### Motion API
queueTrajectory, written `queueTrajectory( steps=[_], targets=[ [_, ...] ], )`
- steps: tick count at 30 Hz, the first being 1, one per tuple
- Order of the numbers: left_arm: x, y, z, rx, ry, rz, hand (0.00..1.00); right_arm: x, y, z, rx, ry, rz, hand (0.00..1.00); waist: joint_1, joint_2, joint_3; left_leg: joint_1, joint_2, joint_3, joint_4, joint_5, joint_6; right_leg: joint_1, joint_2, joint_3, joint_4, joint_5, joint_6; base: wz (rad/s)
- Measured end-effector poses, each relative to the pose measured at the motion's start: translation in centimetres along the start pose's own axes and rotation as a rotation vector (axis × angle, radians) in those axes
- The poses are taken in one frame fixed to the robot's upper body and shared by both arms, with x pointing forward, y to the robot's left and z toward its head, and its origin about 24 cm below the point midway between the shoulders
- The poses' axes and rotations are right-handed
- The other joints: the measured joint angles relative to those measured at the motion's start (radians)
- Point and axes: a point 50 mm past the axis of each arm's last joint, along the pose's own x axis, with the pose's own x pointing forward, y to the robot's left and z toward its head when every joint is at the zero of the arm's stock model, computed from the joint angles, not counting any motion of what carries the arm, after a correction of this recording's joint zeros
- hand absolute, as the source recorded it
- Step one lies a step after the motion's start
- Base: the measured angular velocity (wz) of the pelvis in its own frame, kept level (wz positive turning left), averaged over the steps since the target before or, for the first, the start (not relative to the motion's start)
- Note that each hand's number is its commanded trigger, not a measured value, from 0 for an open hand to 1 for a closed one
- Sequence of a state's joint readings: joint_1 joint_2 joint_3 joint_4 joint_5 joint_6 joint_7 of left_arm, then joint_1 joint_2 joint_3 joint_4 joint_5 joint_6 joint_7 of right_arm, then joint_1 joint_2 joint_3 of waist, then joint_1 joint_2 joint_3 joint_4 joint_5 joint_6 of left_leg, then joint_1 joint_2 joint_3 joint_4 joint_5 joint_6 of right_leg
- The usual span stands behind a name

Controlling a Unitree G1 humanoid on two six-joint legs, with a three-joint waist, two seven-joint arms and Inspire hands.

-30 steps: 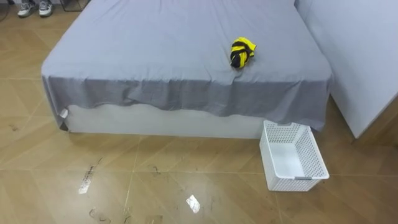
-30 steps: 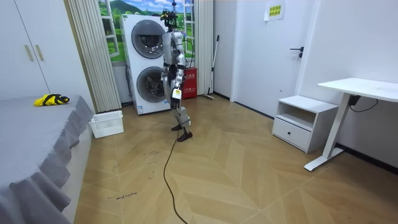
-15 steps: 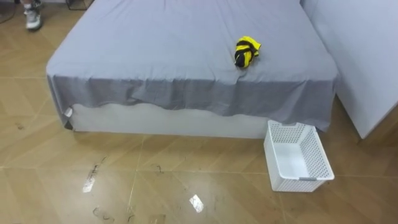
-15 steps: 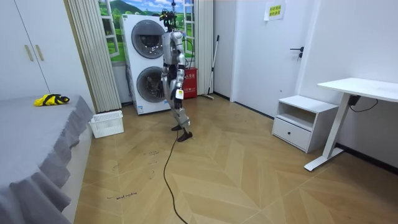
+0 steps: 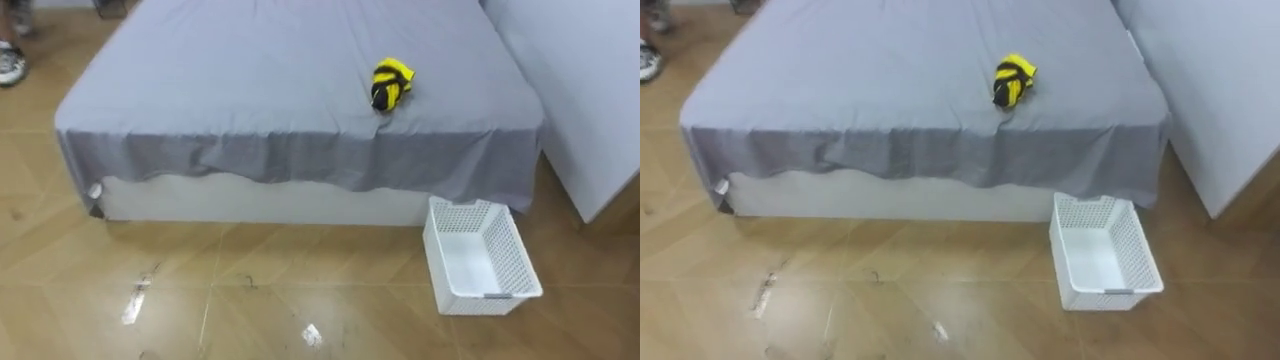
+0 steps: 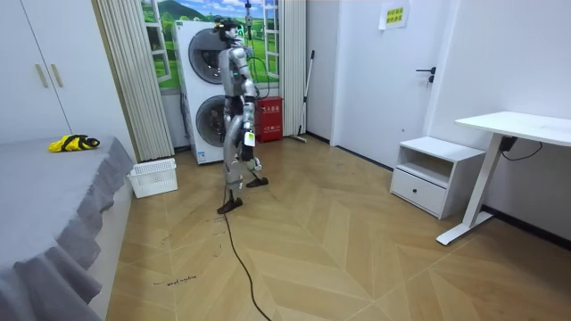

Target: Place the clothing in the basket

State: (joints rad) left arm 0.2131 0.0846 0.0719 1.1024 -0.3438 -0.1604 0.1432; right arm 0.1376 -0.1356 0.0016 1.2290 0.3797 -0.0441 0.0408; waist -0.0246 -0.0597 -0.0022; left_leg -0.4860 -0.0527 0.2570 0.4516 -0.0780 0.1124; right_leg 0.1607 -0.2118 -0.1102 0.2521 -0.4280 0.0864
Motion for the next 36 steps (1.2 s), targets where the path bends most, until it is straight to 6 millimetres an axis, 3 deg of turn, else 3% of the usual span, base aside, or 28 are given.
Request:
queueTrajectory(
  steps=[3, 4, 6, 7, 8, 9, 10, 11, 13, 15, 16, 17, 18, 19, 20, 22, 23, 24, 25, 26, 27, 28, 29, 30, 32, 33, 35, 36],
  targets=[
    [0.2, 0.0, 0.5, 0.027, -0.008, -0.009, 0.00, 0.1, 1.0, 1.1, -0.007, -0.053, 0.026, 0.00, 0.030, -0.006, 0.0051, 0.047, -0.010, 0.042, 0.101, -0.125, 0.022, -0.002, -0.028, 0.027, 0.103, 0.054, 0.022, -0.14],
    [0.2, -0.1, 0.4, 0.029, -0.006, -0.013, 0.00, 0.1, 1.3, 1.6, -0.008, -0.078, 0.035, 0.00, 0.032, -0.008, 0.0072, 0.073, -0.015, 0.050, 0.101, -0.137, 0.027, -0.006, -0.035, 0.029, 0.152, 0.080, 0.023, -0.28],
    [0.2, -0.4, 0.3, 0.056, 0.000, -0.023, 0.00, 0.1, 2.2, 3.0, -0.007, -0.145, 0.060, 0.00, 0.028, -0.004, 0.0081, 0.178, -0.029, 0.067, 0.042, -0.165, 0.035, -0.062, -0.052, 0.028, 0.367, 0.214, 0.007, 0.03],
    [0.2, -0.7, 0.6, 0.074, -0.009, -0.034, 0.00, 0.0, 2.6, 3.8, -0.017, -0.181, 0.071, 0.00, 0.026, 0.011, 0.0049, 0.261, -0.042, 0.051, -0.034, -0.183, 0.029, -0.118, -0.057, 0.027, 0.518, 0.351, -0.014, 0.18],
    [0.3, -1.2, 1.2, 0.089, -0.030, -0.048, 0.00, -0.1, 3.1, 4.7, -0.017, -0.218, 0.089, 0.00, 0.027, 0.015, 0.0074, 0.319, -0.046, 0.034, -0.084, -0.189, 0.030, -0.187, -0.057, 0.025, 0.650, 0.357, -0.035, 0.13],
    [0.4, -1.5, 1.5, 0.099, -0.041, -0.057, 0.00, -0.1, 3.4, 5.4, -0.019, -0.243, 0.100, 0.00, 0.036, 0.023, 0.0128, 0.349, -0.043, 0.027, -0.103, -0.193, 0.026, -0.229, -0.045, 0.022, 0.698, 0.312, -0.047, 0.04],
    [0.4, -2.1, 1.8, 0.128, -0.054, -0.072, 0.00, -0.4, 3.9, 6.7, -0.018, -0.298, 0.127, 0.00, 0.045, 0.041, 0.0196, 0.401, -0.026, 0.011, -0.138, -0.196, 0.020, -0.310, 0.002, 0.007, 0.741, 0.223, -0.062, 0.04],
    [0.5, -2.4, 2.2, 0.158, -0.070, -0.086, 0.00, -0.7, 4.7, 8.0, -0.019, -0.351, 0.156, 0.00, 0.047, 0.056, 0.0197, 0.441, -0.009, -0.001, -0.165, -0.201, 0.011, -0.399, 0.051, -0.019, 0.716, 0.163, -0.076, 0.11],
    [0.5, -2.8, 2.5, 0.202, -0.086, -0.108, 0.00, -1.2, 5.8, 9.5, -0.032, -0.413, 0.192, 0.00, 0.039, 0.063, 0.0233, 0.500, 0.007, -0.023, -0.205, -0.209, -0.001, -0.508, 0.119, -0.051, 0.563, 0.131, -0.083, 0.30],
    [0.3, -3.3, 2.5, 0.230, -0.093, -0.136, 0.00, -1.5, 6.3, 10.3, -0.043, -0.448, 0.203, 0.00, 0.031, 0.062, 0.0224, 0.567, 0.016, -0.056, -0.257, -0.219, -0.017, -0.551, 0.169, -0.062, 0.293, 0.168, -0.096, 0.52],
    [0.2, -3.6, 2.1, 0.240, -0.086, -0.151, 0.00, -1.6, 6.4, 10.6, -0.036, -0.465, 0.199, 0.00, 0.028, 0.069, 0.0227, 0.619, 0.029, -0.077, -0.287, -0.231, -0.031, -0.566, 0.189, -0.069, 0.154, 0.279, -0.115, 0.61],
    [0.1, -3.6, 1.6, 0.242, -0.072, -0.155, 0.00, -1.6, 6.4, 10.6, -0.031, -0.478, 0.188, 0.00, 0.024, 0.077, 0.0133, 0.662, 0.048, -0.099, -0.307, -0.244, -0.050, -0.557, 0.195, -0.095, 0.076, 0.378, -0.129, 0.56],
    [0.1, -3.2, 1.5, 0.243, -0.067, -0.152, 0.00, -1.7, 6.6, 11.0, -0.027, -0.496, 0.187, 0.00, 0.032, 0.072, 0.0035, 0.676, 0.064, -0.112, -0.303, -0.260, -0.074, -0.559, 0.209, -0.101, 0.061, 0.446, -0.164, 0.30],
    [0.1, -3.1, 1.4, 0.243, -0.064, -0.149, 0.00, -1.8, 6.7, 11.4, -0.026, -0.510, 0.189, 0.00, 0.039, 0.070, -0.0049, 0.676, 0.079, -0.115, -0.291, -0.269, -0.089, -0.559, 0.226, -0.103, 0.075, 0.438, -0.180, -0.11],
    [0.0, -2.6, 0.7, 0.241, -0.040, -0.138, 0.00, -2.2, 7.1, 12.6, -0.025, -0.554, 0.200, 0.00, 0.057, 0.084, -0.0030, 0.675, 0.099, -0.118, -0.272, -0.271, -0.124, -0.543, 0.243, -0.122, 0.107, 0.422, -0.197, -0.17],
    [-0.1, -2.5, 0.3, 0.244, -0.026, -0.145, 0.00, -3.1, 7.3, 14.2, -0.016, -0.629, 0.204, 0.00, 0.056, 0.100, 0.0070, 0.689, 0.118, -0.118, -0.234, -0.248, -0.181, -0.534, 0.243, -0.120, 0.190, 0.366, -0.229, 0.14],
    [-0.2, -2.6, 0.2, 0.243, -0.029, -0.152, 0.00, -3.3, 7.1, 14.7, -0.010, -0.651, 0.188, 0.00, 0.037, 0.098, 0.0141, 0.717, 0.127, -0.120, -0.211, -0.217, -0.204, -0.549, 0.219, -0.113, 0.319, 0.331, -0.236, 0.65],
    [-0.2, -2.6, 0.5, 0.234, -0.051, -0.157, 0.00, -3.4, 6.9, 14.8, -0.005, -0.656, 0.185, 0.00, 0.011, 0.092, 0.0293, 0.759, 0.131, -0.125, -0.177, -0.199, -0.206, -0.581, 0.208, -0.152, 0.447, 0.286, -0.220, 0.64],
    [-0.3, -2.0, 0.4, 0.230, -0.058, -0.147, 0.00, -3.6, 7.0, 14.6, 0.007, -0.657, 0.193, 0.00, 0.014, 0.086, 0.0213, 0.754, 0.138, -0.111, -0.131, -0.201, -0.206, -0.573, 0.226, -0.154, 0.396, 0.280, -0.206, 0.09],
    [-0.3, -0.8, 0.4, 0.228, -0.073, -0.124, 0.00, -4.1, 7.7, 14.6, 0.023, -0.678, 0.223, 0.00, 0.038, 0.060, 0.0135, 0.730, 0.141, -0.058, 0.002, -0.202, -0.208, -0.533, 0.239, -0.187, 0.276, 0.278, -0.258, -0.51],
    [-0.4, -0.8, -0.1, 0.214, -0.057, -0.120, 0.00, -4.2, 7.6, 15.0, 0.022, -0.689, 0.228, 0.00, 0.049, 0.071, 0.0106, 0.714, 0.152, -0.058, 0.074, -0.201, -0.206, -0.508, 0.252, -0.196, 0.272, 0.262, -0.268, -0.87],
    [-0.7, -0.3, -1.0, 0.200, -0.031, -0.108, 0.00, -4.6, 7.9, 15.5, 0.025, -0.713, 0.237, 0.00, 0.041, 0.084, 0.0119, 0.660, 0.180, -0.086, 0.218, -0.154, -0.204, -0.464, 0.286, -0.185, 0.236, 0.246, -0.279, -0.48],
    [-0.6, -0.4, -0.8, 0.186, -0.038, -0.105, 0.00, -4.8, 7.8, 15.6, 0.029, -0.727, 0.227, 0.00, 0.024, 0.082, 0.0175, 0.592, 0.193, -0.100, 0.309, -0.155, -0.194, -0.421, 0.294, -0.182, 0.189, 0.245, -0.276, -0.16],
    [-0.5, -0.5, -0.4, 0.171, -0.049, -0.103, 0.00, -4.7, 7.3, 15.1, 0.037, -0.717, 0.201, 0.00, 0.004, 0.068, 0.0180, 0.526, 0.192, -0.097, 0.333, -0.188, -0.178, -0.374, 0.294, -0.169, 0.139, 0.249, -0.270, 0.12],
    [-0.5, -0.7, 0.0, 0.138, -0.067, -0.107, 0.00, -4.5, 6.6, 14.7, 0.046, -0.707, 0.170, 0.00, 0.006, 0.053, 0.0159, 0.442, 0.164, -0.097, 0.291, -0.243, -0.159, -0.318, 0.293, -0.133, 0.081, 0.255, -0.262, -0.24],
    [-0.5, -0.8, 0.1, 0.131, -0.074, -0.109, 0.00, -4.6, 6.4, 14.7, 0.049, -0.707, 0.162, 0.00, 0.006, 0.045, 0.0164, 0.413, 0.153, -0.099, 0.266, -0.251, -0.155, -0.304, 0.293, -0.124, 0.067, 0.257, -0.261, -0.60],
    [-0.5, -1.1, 0.6, 0.120, -0.104, -0.116, 0.00, -4.8, 6.3, 15.2, 0.060, -0.726, 0.143, 0.00, 0.018, 0.046, 0.0142, 0.328, 0.128, -0.100, 0.107, -0.251, -0.157, -0.278, 0.296, -0.071, 0.051, 0.253, -0.257, -0.82],
    [-0.5, -1.2, 0.7, 0.099, -0.108, -0.118, 0.00, -4.8, 6.1, 15.6, 0.061, -0.734, 0.130, 0.00, 0.029, 0.047, 0.0051, 0.302, 0.125, -0.091, 0.007, -0.227, -0.148, -0.272, 0.300, -0.035, 0.046, 0.250, -0.254, -0.85]
  ],
)
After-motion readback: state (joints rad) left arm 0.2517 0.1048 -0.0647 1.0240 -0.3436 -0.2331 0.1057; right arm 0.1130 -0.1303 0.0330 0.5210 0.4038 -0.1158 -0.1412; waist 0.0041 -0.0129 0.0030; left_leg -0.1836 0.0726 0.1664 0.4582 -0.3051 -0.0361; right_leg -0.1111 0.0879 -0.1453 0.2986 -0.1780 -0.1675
